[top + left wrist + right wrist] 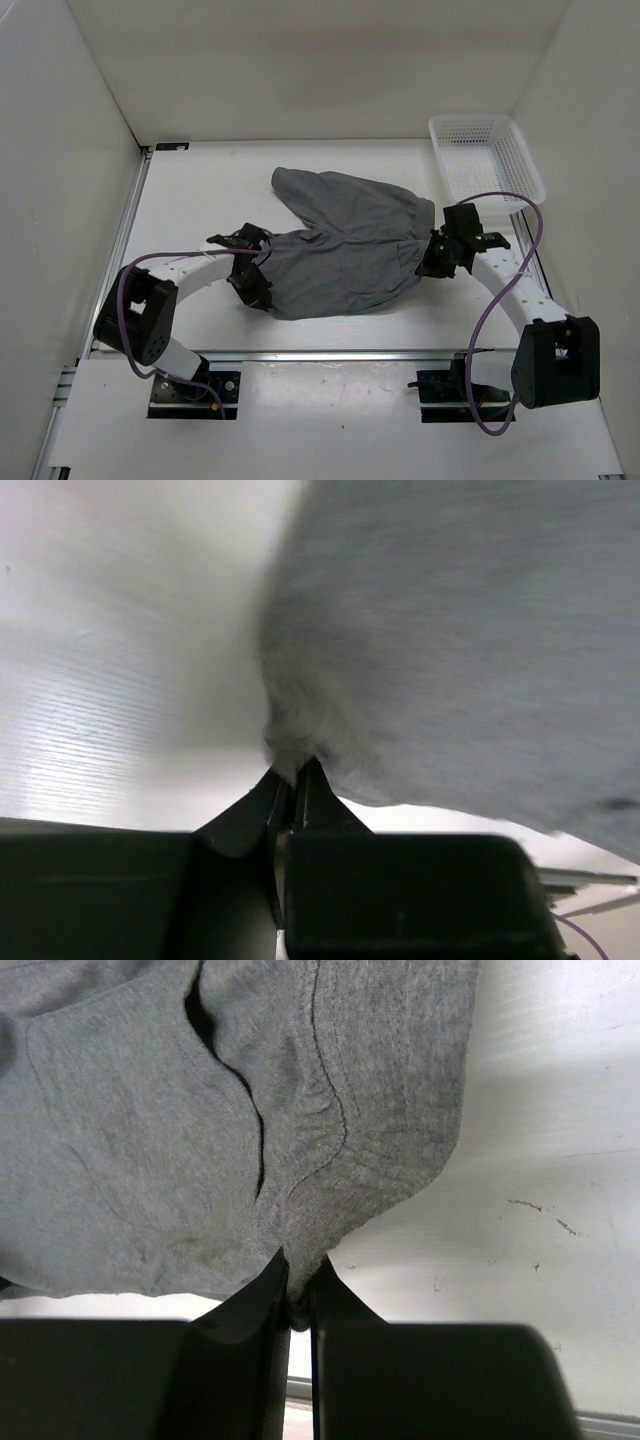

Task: Fold and stack the shorts
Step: Flatten the shorts out

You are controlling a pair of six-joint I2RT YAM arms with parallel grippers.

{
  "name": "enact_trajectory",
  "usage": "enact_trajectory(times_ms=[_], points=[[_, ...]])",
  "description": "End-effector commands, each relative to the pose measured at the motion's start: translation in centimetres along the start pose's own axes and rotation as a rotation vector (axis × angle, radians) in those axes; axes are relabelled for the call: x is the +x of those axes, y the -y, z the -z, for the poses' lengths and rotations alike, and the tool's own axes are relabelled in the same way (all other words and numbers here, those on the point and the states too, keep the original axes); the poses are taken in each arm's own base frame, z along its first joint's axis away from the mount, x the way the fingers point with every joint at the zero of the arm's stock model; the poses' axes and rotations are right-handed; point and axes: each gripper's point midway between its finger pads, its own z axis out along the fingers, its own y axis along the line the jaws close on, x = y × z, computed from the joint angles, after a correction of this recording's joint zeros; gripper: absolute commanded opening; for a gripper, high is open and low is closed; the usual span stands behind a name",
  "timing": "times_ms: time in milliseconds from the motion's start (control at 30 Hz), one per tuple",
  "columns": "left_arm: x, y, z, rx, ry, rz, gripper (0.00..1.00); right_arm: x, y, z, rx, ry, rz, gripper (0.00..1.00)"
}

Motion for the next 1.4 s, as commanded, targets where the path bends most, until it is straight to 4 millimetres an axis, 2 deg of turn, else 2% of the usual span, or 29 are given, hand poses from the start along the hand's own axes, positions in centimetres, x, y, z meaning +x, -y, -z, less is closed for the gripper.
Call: enact_trajectory(times_ms=[0, 33, 67, 100, 167, 200, 233, 267, 300, 333, 400, 433, 467, 500, 567, 633, 667, 733, 767, 800, 833, 867, 1000, 1067, 1133, 1267, 1300, 1333, 1367], points=[[-3.9, 3.8, 4.9, 0.132, 0.165, -0.043, 0.10, -3.4, -2.0, 1.9, -0.051, 0.097, 0.032, 0.00], [-4.3, 3.7, 7.0, 0.142, 0.196, -0.044, 0.10, -4.0, -2.0, 2.6, -0.040, 0.119, 0.033, 0.00], [-6.2, 5.1, 10.1, 0.197, 0.265, -0.052, 0.10, -4.3, -1.9, 3.1, -0.022, 0.125, 0.032, 0.00], [-7.4, 5.3, 12.0, 0.206, 0.326, -0.051, 0.10, -5.8, -2.5, 4.2, -0.026, 0.167, 0.045, 0.00], [-8.9, 5.3, 15.9, 0.232, 0.395, -0.042, 0.10, -6.9, -2.9, 5.7, -0.020, 0.204, 0.056, 0.00], [-10.0, 6.7, 20.1, 0.302, 0.473, -0.061, 0.10, -7.4, -3.2, 6.3, -0.024, 0.215, 0.074, 0.00], [-10.6, 6.8, 22.0, 0.319, 0.509, -0.058, 0.10, -8.7, -4.0, 8.1, -0.036, 0.266, 0.087, 0.00], [-11.0, 6.2, 24.0, 0.322, 0.541, -0.043, 0.10, -8.7, -4.0, 8.8, -0.030, 0.261, 0.108, 0.00], [-11.6, 6.9, 27.4, 0.378, 0.602, -0.051, 0.10, -9.2, -4.4, 10.0, -0.041, 0.288, 0.123, 0.00], [-11.8, 6.7, 29.2, 0.406, 0.634, -0.039, 0.10, -10.1, -5.1, 11.7, -0.059, 0.330, 0.140, 0.00], [-12.2, 6.0, 33.1, 0.467, 0.718, -0.015, 0.10, -10.1, -5.3, 13.5, -0.063, 0.351, 0.173, 0.00], [-11.9, 6.1, 36.0, 0.530, 0.766, -0.013, 0.10, -10.6, -6.1, 15.7, -0.093, 0.398, 0.192, 0.00], [-11.8, 5.7, 37.5, 0.557, 0.798, -0.005, 0.10, -10.7, -6.2, 16.8, -0.099, 0.417, 0.206, 0.00], [-11.0, 5.2, 40.5, 0.618, 0.859, 0.000, 0.10, -10.1, -6.3, 18.3, -0.113, 0.433, 0.234, 0.00], [-10.0, 4.5, 43.4, 0.681, 0.915, 0.001, 0.10, -10.3, -7.1, 21.6, -0.147, 0.501, 0.267, 0.00], [-8.2, 3.0, 47.3, 0.755, 1.005, 0.008, 0.10, -9.6, -7.9, 25.6, -0.198, 0.578, 0.318, 0.00], [-7.3, 2.4, 48.4, 0.779, 1.026, 0.007, 0.10, -9.2, -8.1, 27.5, -0.224, 0.620, 0.327, 0.00], [-5.5, 0.2, 52.4, 0.835, 1.138, 0.015, 0.10, -8.2, -8.7, 30.2, -0.269, 0.655, 0.373, 0.00], [-5.0, -0.3, 53.4, 0.848, 1.163, 0.023, 0.10, -7.8, -9.3, 33.0, -0.306, 0.722, 0.388, 0.00], [-4.1, -1.3, 54.4, 0.858, 1.197, 0.021, 0.10, -7.3, -9.7, 34.2, -0.335, 0.739, 0.405, 0.00], [-3.1, -2.4, 56.5, 0.889, 1.257, 0.016, 0.10, -7.0, -9.9, 35.0, -0.352, 0.749, 0.402, 0.00], [-2.6, -3.1, 57.5, 0.903, 1.285, 0.029, 0.10, -6.6, -10.3, 37.2, -0.382, 0.802, 0.415, 0.00], [-0.6, -5.2, 60.5, 0.937, 1.376, 0.021, 0.10, -5.3, -10.6, 40.0, -0.438, 0.845, 0.403, 0.00], [-0.4, -5.4, 60.5, 0.931, 1.382, 0.013, 0.10, -5.3, -10.5, 39.8, -0.428, 0.830, 0.387, 0.00], [-2.0, -4.4, 59.0, 0.865, 1.356, 0.001, 0.10, -5.7, -10.4, 39.1, -0.414, 0.811, 0.370, 0.00], [-6.2, -1.2, 53.8, 0.735, 1.247, -0.034, 0.10, -8.7, -9.8, 33.4, -0.313, 0.720, 0.325, 0.00], [-8.2, 0.3, 50.4, 0.664, 1.176, -0.054, 0.10, -9.3, -9.7, 31.9, -0.295, 0.698, 0.309, 0.00], [-9.3, 1.4, 49.3, 0.650, 1.160, -0.070, 0.10, -9.6, -9.3, 28.6, -0.266, 0.630, 0.300, 0.00], [-11.0, 2.9, 47.0, 0.610, 1.108, -0.079, 0.10, -11.2, -9.7, 26.6, -0.259, 0.624, 0.284, 0.00]])
